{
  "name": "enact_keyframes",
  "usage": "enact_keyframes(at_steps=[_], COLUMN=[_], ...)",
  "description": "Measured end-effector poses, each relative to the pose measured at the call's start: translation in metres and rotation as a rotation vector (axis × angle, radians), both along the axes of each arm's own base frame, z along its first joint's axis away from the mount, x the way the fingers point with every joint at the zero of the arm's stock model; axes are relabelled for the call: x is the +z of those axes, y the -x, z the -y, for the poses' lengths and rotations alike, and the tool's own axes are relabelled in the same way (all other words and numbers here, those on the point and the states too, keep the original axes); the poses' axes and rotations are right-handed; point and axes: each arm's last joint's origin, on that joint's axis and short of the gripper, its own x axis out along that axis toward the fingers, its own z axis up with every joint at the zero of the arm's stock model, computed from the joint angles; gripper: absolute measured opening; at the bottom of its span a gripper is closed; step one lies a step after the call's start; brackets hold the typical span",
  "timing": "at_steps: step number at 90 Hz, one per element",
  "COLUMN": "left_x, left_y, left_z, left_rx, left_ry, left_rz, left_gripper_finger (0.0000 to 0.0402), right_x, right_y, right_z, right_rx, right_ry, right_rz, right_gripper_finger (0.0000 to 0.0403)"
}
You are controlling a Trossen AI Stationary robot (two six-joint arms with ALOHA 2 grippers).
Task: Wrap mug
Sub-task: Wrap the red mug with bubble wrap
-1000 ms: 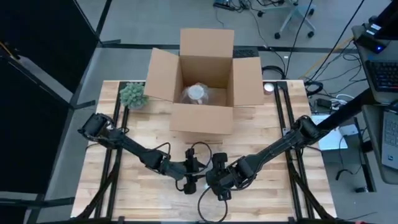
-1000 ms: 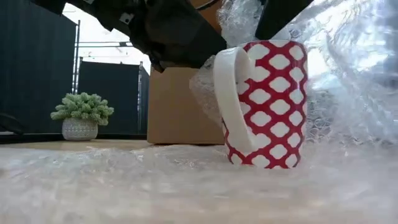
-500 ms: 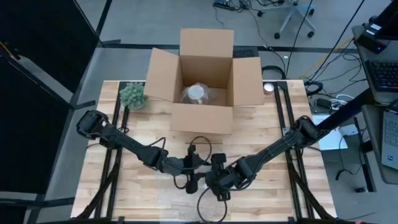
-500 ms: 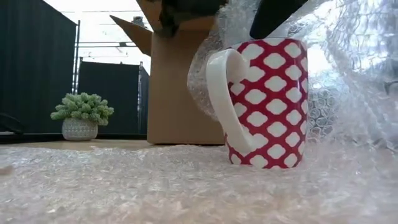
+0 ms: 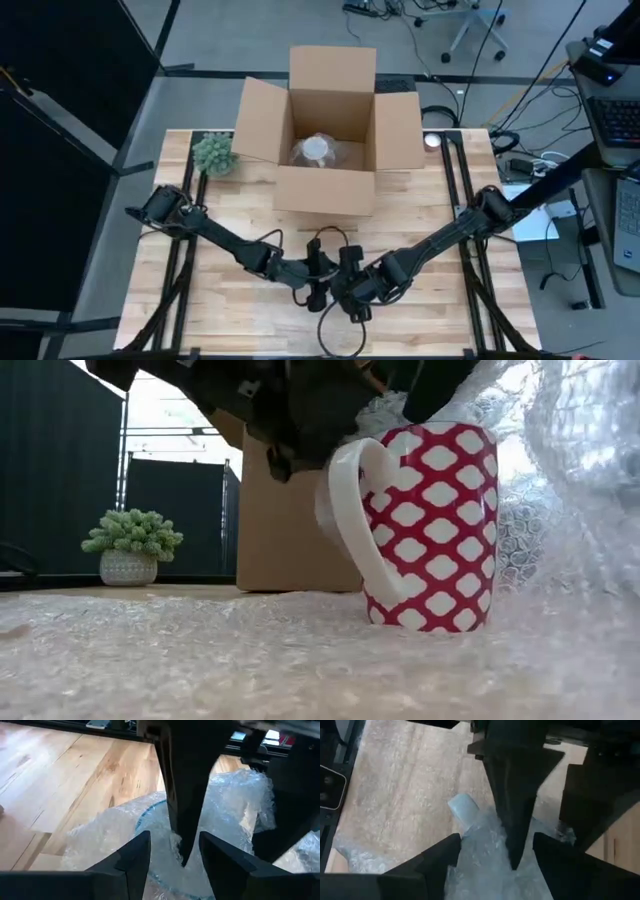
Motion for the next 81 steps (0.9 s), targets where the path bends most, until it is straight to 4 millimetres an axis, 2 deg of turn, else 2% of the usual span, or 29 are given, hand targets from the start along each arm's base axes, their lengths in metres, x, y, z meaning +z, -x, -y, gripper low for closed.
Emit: enact_keyframes(at_steps=[19, 32, 48, 81], left_x=[0.002, 0.002, 0.002, 0.002], left_y=[0.0, 0.001, 0.0, 0.0], left_z=[0.0, 0.0, 0.0, 0.0], left_rx=[-0.001, 0.0, -0.001, -0.007], left_ry=[0.002, 0.006, 0.013, 0.01], left_rz=[0.007, 0.007, 0.016, 0.015], left_gripper_finger=[0.0161, 0.0161, 0.0161, 0.0161], right_x=[0.032, 0.041, 0.017, -0.019], right_y=[0.018, 0.025, 0.025, 0.01], right_z=[0.005, -0.007, -0.02, -0.021], right_rx=[-0.032, -0.006, -0.011, -0.004], right_ry=[-0.084, -0.146, -0.036, 0.08], right_rz=[0.028, 0.062, 0.015, -0.056], right_gripper_finger=[0.0242, 0.0242, 0.0242, 0.0242])
